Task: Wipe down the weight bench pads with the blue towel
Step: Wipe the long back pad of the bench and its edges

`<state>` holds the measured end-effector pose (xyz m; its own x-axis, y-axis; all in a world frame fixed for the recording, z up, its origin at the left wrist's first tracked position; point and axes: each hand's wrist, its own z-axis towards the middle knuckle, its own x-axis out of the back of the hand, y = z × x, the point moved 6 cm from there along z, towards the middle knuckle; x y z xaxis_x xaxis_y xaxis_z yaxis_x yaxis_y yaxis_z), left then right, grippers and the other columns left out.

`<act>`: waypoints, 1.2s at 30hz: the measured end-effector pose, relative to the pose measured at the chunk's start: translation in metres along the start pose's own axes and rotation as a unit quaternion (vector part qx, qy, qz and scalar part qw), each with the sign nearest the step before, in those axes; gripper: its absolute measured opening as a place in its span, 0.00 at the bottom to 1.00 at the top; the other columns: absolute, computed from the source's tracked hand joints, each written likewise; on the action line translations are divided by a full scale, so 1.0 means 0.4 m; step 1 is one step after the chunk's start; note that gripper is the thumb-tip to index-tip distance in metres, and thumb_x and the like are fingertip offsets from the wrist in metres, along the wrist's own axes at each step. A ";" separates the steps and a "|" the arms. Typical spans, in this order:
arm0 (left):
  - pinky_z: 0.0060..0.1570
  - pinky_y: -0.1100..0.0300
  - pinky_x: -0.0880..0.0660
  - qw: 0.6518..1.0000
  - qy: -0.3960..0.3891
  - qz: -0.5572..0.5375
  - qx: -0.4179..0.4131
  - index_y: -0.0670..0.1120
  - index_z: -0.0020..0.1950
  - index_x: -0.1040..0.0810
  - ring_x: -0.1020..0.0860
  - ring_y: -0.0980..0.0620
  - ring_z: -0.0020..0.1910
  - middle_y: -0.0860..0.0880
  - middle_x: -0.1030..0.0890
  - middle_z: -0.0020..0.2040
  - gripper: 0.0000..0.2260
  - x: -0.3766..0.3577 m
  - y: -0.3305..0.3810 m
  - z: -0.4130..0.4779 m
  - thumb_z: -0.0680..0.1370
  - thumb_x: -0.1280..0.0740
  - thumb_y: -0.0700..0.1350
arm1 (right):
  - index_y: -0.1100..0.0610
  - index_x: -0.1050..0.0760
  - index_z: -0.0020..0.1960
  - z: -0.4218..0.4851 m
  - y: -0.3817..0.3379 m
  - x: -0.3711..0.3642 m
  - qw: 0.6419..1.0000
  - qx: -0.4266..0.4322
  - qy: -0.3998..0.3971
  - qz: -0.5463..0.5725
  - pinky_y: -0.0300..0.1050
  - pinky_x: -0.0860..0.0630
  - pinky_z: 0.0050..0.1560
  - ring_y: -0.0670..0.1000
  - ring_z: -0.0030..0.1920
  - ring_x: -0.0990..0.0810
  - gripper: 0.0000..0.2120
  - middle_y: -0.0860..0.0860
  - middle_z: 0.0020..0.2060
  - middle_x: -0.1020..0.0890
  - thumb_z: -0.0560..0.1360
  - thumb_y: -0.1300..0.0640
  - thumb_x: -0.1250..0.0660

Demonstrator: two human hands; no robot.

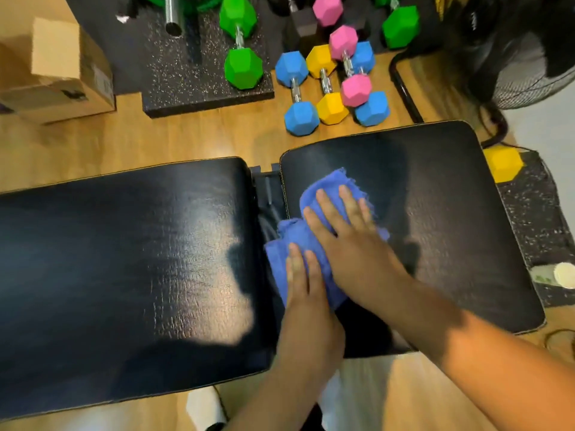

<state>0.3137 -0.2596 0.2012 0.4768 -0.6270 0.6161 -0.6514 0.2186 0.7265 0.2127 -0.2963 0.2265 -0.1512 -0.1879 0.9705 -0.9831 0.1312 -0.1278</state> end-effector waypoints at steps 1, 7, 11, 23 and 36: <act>0.76 0.53 0.53 0.999 0.010 0.032 -0.007 0.37 0.76 0.56 0.60 0.44 0.77 0.42 0.62 0.77 0.37 0.025 0.011 0.056 0.67 0.62 0.48 | 0.58 0.40 0.75 0.055 0.014 0.012 1.000 -0.006 -0.008 0.005 0.67 0.48 0.72 0.69 0.74 0.48 0.28 0.61 0.75 0.43 0.76 0.55 0.53; 0.74 0.45 0.51 0.981 0.007 0.194 -0.011 0.39 0.76 0.46 0.50 0.38 0.76 0.39 0.46 0.77 0.30 0.150 0.089 0.407 0.75 0.46 0.44 | 0.54 0.32 0.64 0.331 0.187 0.078 0.996 -0.079 -0.020 0.037 0.52 0.34 0.60 0.61 0.65 0.31 0.17 0.57 0.64 0.27 0.76 0.56 0.40; 0.50 0.54 0.33 0.970 -0.047 0.235 -0.026 0.45 0.59 0.26 0.27 0.39 0.59 0.42 0.22 0.59 0.14 0.153 0.188 0.505 0.78 0.42 0.51 | 0.59 0.29 0.56 0.286 0.340 0.101 0.990 -0.107 0.035 0.080 0.49 0.34 0.45 0.64 0.54 0.26 0.11 0.63 0.54 0.23 0.76 0.61 0.43; 0.72 0.40 0.54 0.904 -0.093 0.358 -0.216 0.46 0.77 0.48 0.52 0.39 0.77 0.47 0.46 0.78 0.31 -0.141 0.428 0.535 0.75 0.41 0.47 | 0.61 0.38 0.71 -0.010 0.612 0.070 0.924 -0.294 0.107 0.221 0.50 0.33 0.58 0.65 0.63 0.29 0.20 0.66 0.64 0.28 0.81 0.59 0.48; 0.72 0.39 0.62 0.849 -0.167 0.355 -0.354 0.45 0.78 0.49 0.58 0.39 0.77 0.45 0.50 0.79 0.32 -0.360 0.410 0.107 0.75 0.43 0.49 | 0.68 0.27 0.53 -0.461 0.468 -0.062 0.851 -0.442 0.125 0.256 0.42 0.34 0.29 0.49 0.29 0.30 0.17 0.51 0.30 0.28 0.77 0.61 0.51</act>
<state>0.1128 -0.1654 0.2185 -0.1589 -0.2996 0.9407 -0.1309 0.9508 0.2808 0.0516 -0.0874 0.2163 -0.4008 0.3113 0.8616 -0.3173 0.8351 -0.4494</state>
